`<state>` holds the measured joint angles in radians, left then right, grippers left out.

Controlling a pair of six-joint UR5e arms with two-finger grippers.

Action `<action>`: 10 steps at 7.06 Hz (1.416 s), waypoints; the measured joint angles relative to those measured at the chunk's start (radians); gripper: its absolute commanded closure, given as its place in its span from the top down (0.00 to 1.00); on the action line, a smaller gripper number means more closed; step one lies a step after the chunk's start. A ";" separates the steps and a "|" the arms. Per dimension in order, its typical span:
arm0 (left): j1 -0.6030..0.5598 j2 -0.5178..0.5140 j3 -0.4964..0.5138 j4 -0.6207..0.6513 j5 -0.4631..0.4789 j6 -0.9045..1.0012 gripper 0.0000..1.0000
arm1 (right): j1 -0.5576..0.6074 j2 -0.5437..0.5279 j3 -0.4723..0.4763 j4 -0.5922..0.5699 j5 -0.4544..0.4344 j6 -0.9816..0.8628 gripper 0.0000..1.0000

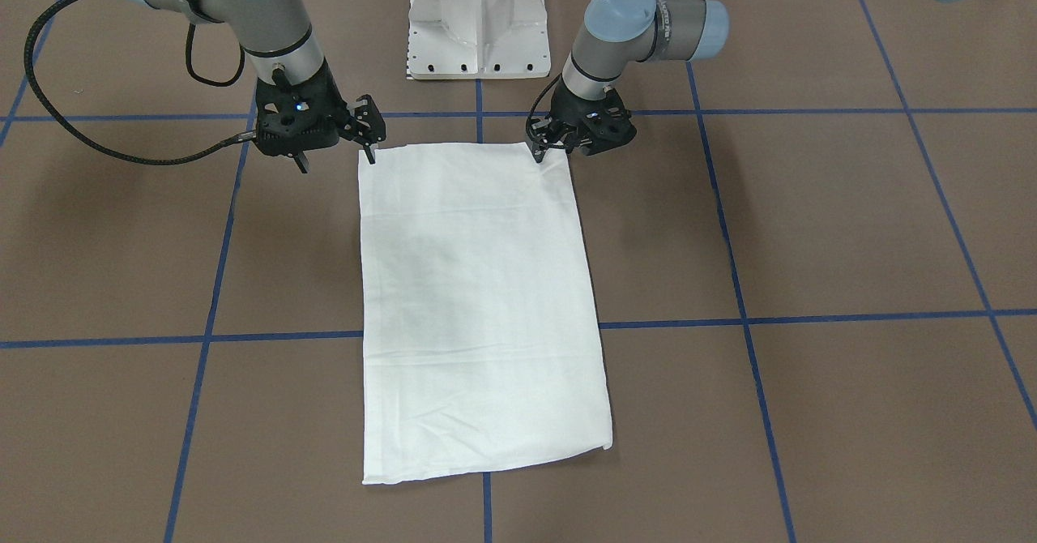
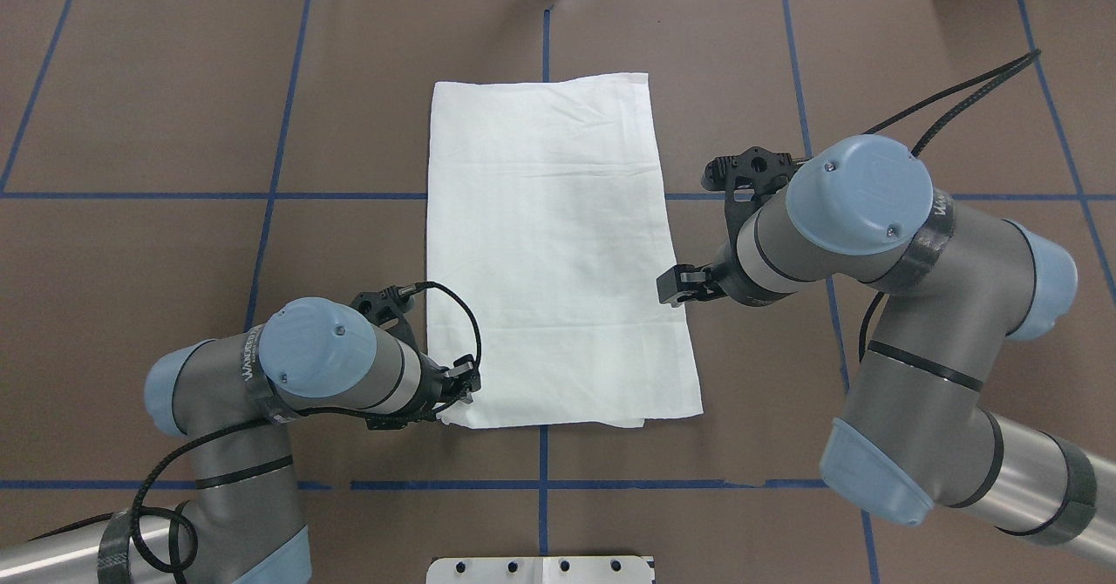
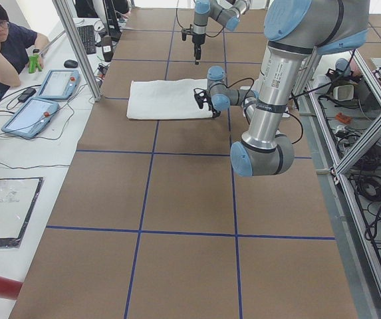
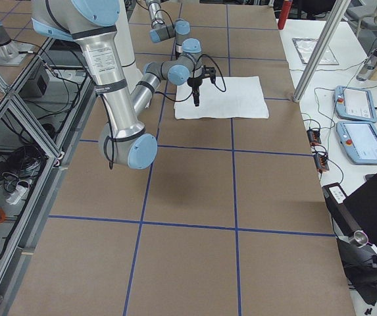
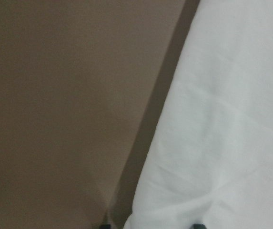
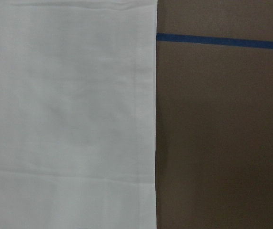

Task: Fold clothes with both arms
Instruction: 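Lower both grippers to the shirt's near corners and pinch the fabric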

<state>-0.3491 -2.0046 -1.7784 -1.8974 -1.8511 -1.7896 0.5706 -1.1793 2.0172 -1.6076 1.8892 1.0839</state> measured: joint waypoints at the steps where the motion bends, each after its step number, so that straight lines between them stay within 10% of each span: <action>1: 0.000 -0.003 0.000 0.000 0.001 0.000 0.05 | 0.000 0.000 0.000 0.000 0.000 0.000 1.00; 5: -0.001 -0.009 -0.012 -0.001 0.000 -0.002 0.00 | -0.004 0.003 0.000 0.000 -0.001 0.043 1.00; 10: -0.005 -0.014 -0.023 0.000 0.001 0.000 0.00 | -0.197 0.051 -0.043 -0.001 -0.156 0.647 1.00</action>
<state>-0.3542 -2.0186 -1.8011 -1.8975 -1.8505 -1.7900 0.3741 -1.1283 1.9745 -1.6087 1.7336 1.7311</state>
